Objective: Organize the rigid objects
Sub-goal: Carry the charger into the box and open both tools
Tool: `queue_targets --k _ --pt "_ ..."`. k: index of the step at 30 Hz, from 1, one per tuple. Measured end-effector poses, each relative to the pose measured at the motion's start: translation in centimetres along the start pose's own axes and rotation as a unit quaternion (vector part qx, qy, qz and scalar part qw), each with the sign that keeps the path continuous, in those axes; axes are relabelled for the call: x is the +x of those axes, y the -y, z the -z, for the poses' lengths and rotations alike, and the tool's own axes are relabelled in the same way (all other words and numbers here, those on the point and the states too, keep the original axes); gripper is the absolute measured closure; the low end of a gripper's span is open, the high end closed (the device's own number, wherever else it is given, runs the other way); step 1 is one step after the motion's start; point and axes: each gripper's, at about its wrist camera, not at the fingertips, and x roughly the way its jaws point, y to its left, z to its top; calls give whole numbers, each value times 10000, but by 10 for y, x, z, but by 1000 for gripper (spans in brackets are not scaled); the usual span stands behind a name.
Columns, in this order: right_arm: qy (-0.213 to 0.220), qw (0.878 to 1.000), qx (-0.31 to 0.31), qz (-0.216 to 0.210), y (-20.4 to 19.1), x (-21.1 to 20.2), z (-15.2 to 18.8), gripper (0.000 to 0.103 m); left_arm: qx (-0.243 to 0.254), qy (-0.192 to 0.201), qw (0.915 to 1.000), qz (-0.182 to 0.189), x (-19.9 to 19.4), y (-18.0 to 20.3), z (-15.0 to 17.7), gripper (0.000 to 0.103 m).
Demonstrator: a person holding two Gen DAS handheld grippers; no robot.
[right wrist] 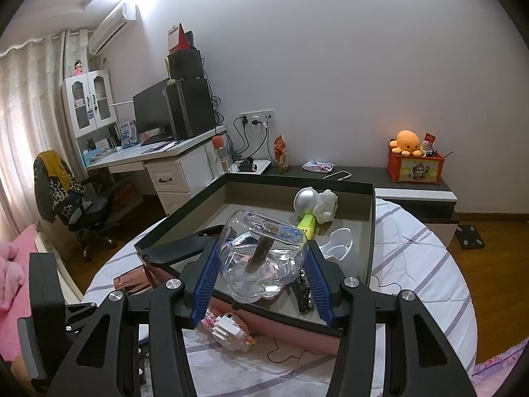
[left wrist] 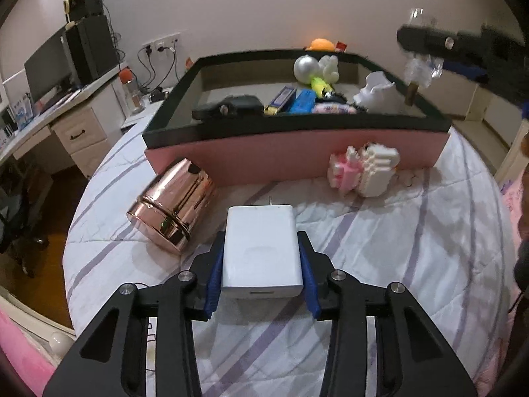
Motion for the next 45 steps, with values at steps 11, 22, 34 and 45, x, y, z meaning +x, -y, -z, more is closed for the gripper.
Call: queue_targets --k 11,22,34,45 --pt "48 9999 -60 74 -2 -2 -8 50 -95 821 9966 -6 -45 -25 -53 62" --pt "-304 9989 -3 353 20 37 -11 50 208 725 9964 395 7 -11 -131 62" --pt "-659 9966 163 464 42 67 -3 49 315 436 9981 305 52 2 -133 41" --pt "-46 9974 211 681 25 8 -12 23 -29 1302 9915 -55 -41 -33 -96 4"
